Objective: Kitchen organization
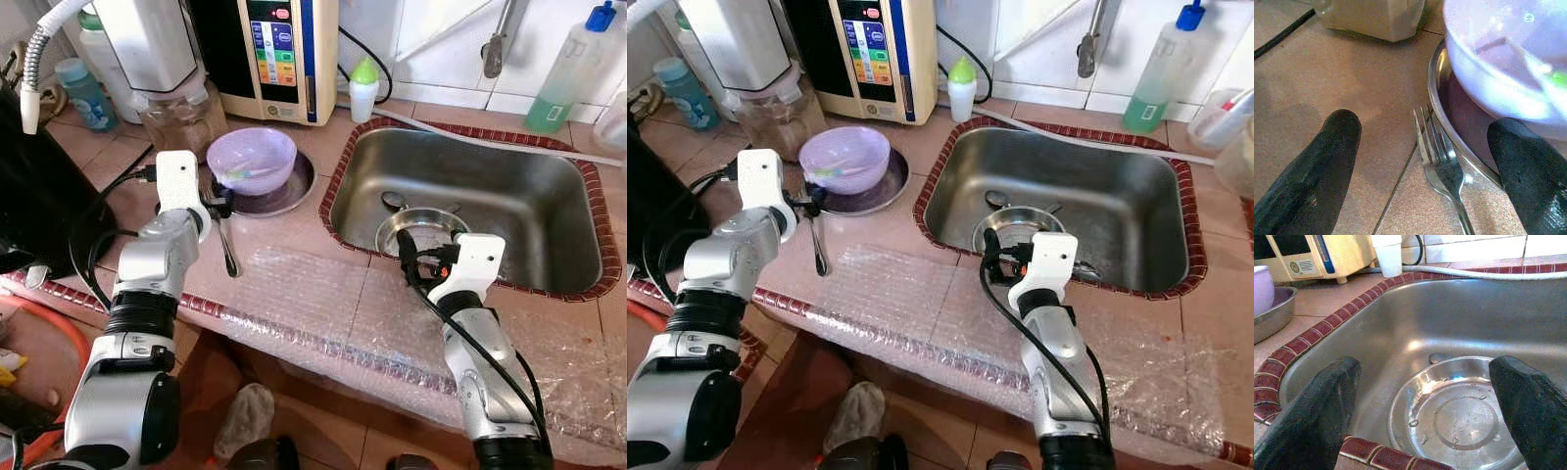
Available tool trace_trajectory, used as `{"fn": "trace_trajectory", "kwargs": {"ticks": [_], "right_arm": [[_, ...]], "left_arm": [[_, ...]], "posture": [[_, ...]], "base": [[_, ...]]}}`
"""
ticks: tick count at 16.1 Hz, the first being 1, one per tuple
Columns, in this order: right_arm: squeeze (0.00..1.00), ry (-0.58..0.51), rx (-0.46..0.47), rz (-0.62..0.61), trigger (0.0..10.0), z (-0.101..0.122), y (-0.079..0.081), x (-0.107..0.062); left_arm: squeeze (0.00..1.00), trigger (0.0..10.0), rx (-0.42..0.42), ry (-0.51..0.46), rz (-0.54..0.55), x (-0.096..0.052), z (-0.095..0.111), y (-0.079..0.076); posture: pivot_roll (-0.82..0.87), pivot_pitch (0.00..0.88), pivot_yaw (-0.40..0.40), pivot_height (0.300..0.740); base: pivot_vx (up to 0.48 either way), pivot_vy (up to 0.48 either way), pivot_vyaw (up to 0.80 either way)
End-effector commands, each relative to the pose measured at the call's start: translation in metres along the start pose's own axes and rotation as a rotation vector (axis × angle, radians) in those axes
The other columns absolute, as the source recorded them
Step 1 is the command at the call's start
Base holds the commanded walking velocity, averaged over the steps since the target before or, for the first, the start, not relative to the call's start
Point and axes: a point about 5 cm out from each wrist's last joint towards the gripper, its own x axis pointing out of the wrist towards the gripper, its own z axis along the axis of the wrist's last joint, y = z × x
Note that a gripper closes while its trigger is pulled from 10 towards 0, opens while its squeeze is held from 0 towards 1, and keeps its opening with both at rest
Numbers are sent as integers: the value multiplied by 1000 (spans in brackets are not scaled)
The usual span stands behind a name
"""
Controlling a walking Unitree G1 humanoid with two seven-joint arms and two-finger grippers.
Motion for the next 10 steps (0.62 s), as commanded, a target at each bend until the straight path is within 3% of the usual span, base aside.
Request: {"fn": "trace_trajectory", "kwargs": {"ticks": [1, 7, 10], "right_arm": [[0, 60, 11, 3, 10000, -12, 2, -1], [0, 47, 14, 16, 10000, -12, 3, 6], [0, 38, 13, 20, 10000, -10, 4, 12]], "left_arm": [[0, 10000, 21, -20, 4, -1, 7, 2], [0, 10000, 64, -46, -23, -1, 18, -1], [0, 10000, 100, -35, -33, -5, 21, 5]], "posture": [[-50, 34, 126, 740], [-39, 11, 118, 740], [-30, 0, 116, 740]], "base": [[0, 0, 0], [0, 0, 0], [0, 0, 0]]}}
